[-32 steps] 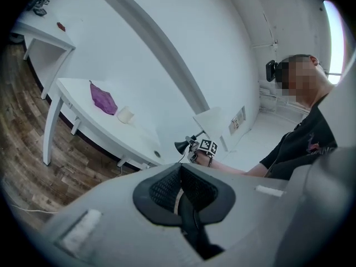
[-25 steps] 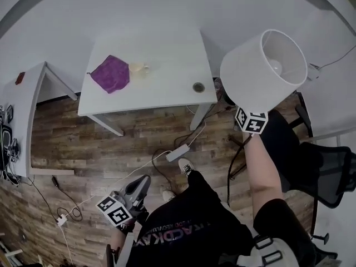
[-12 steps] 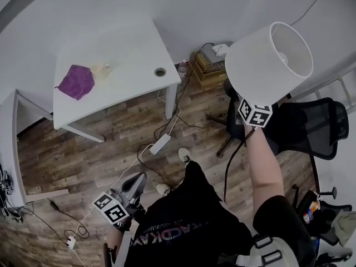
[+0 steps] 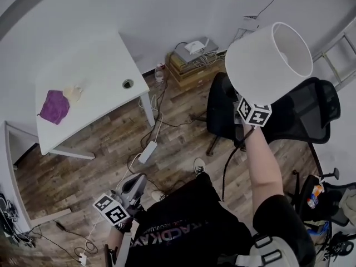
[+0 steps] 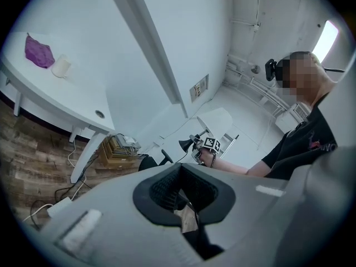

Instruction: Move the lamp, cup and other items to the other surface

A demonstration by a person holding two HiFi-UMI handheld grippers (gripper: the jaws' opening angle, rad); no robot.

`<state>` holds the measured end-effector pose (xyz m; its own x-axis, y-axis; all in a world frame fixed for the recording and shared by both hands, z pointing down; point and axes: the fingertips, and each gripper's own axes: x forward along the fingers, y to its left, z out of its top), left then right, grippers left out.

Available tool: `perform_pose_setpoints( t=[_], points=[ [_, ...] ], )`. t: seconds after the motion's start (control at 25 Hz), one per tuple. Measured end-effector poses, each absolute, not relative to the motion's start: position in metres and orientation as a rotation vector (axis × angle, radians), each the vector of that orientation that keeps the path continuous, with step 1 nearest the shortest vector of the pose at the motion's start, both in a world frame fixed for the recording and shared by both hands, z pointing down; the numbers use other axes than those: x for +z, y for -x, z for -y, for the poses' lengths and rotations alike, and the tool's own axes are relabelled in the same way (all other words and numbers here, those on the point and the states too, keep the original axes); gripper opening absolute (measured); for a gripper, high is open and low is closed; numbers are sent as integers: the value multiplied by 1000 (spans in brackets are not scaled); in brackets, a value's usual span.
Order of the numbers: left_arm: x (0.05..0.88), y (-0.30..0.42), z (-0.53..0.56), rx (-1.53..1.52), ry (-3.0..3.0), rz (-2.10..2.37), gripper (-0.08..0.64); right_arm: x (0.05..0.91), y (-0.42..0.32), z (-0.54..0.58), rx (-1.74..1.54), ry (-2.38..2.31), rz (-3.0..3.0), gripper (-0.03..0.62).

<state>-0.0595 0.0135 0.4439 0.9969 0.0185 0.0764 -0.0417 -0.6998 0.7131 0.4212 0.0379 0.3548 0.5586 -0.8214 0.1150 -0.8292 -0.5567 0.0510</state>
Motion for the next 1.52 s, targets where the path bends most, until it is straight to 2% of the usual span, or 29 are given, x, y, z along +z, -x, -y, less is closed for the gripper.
perform_pose_setpoints(
  t=[0.72,1.08,1.52],
  points=[
    [462,-167,-83,348,-2276,-125,2,439,-655,-174,315,-2860,1219,153],
    [489,-226,-115,511,-2181,-157,3,528,-729,-244,513,-2974,1049,152],
    [527,-275,-129,689,-2047,-198,3,651,-773,-273,714,-2971,952,152]
  ],
)
